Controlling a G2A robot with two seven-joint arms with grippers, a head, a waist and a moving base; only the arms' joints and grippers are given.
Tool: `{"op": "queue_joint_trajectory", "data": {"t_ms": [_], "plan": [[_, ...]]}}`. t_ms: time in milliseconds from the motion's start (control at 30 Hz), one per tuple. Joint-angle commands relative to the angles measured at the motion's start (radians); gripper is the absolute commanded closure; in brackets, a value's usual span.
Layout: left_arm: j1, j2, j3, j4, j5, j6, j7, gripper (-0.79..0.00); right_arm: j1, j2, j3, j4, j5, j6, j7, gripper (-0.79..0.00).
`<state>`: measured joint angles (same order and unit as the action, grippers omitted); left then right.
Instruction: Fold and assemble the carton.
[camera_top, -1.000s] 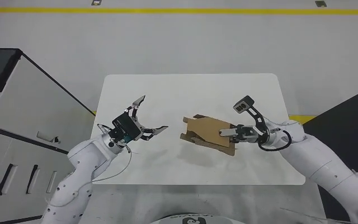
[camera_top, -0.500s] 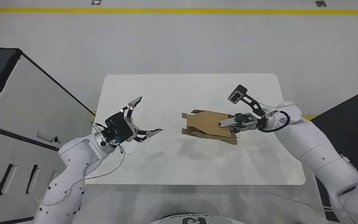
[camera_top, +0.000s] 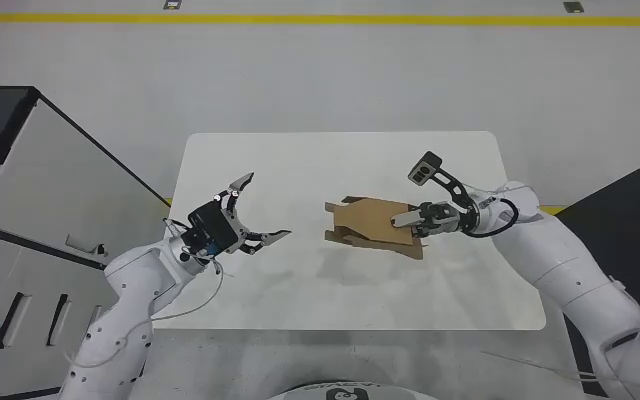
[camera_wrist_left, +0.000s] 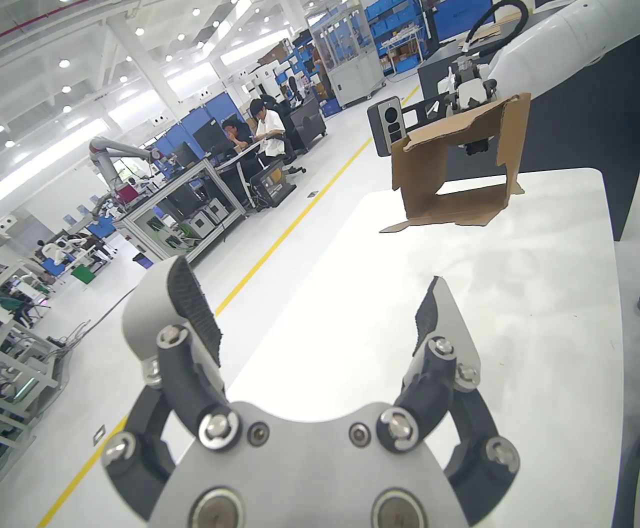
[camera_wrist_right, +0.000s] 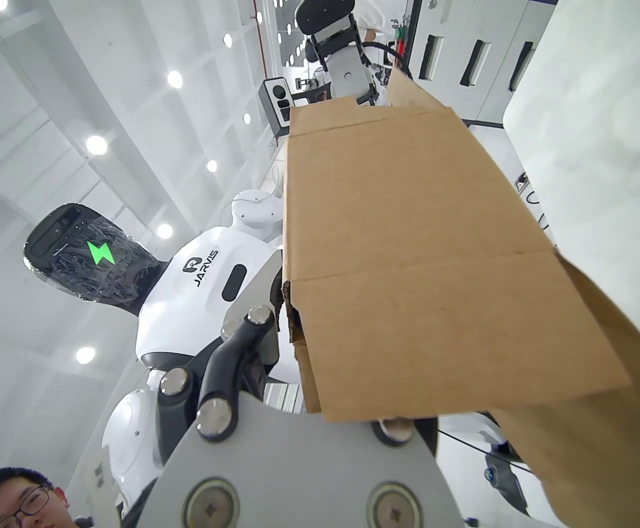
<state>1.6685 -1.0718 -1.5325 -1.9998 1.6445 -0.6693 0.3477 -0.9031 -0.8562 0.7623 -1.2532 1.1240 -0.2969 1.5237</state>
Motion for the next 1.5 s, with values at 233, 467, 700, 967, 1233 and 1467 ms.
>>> {"op": "queue_joint_trajectory", "data": {"t_ms": [233,467,700,967,1233,1467], "plan": [[0.0,0.0,0.0,0.0,0.0,0.0,0.0,-0.785,0.0,0.0,0.0,0.0,0.0,0.0,0.0,0.0],[0.0,0.0,0.0,0.0,0.0,0.0,0.0,-0.785,0.004,-0.001,0.025,-0.016,-0.033,0.039,-0.019,0.0],[0.0,0.0,0.0,0.0,0.0,0.0,0.0,-0.785,0.066,-0.022,0.011,0.015,-0.056,0.106,0.012,0.0],[0.0,0.0,0.0,0.0,0.0,0.0,0.0,-0.785,0.177,-0.053,-0.097,0.057,-0.08,0.14,0.012,0.0],[-0.002,0.0,0.002,-0.002,-0.006,0.009,-0.009,-0.785,0.175,-0.053,-0.097,0.054,-0.081,0.139,0.005,0.0],[0.008,0.007,-0.032,-0.019,-0.112,-0.083,-0.049,-0.785,0.146,-0.057,-0.059,0.062,-0.085,0.131,-0.004,0.0]]}}
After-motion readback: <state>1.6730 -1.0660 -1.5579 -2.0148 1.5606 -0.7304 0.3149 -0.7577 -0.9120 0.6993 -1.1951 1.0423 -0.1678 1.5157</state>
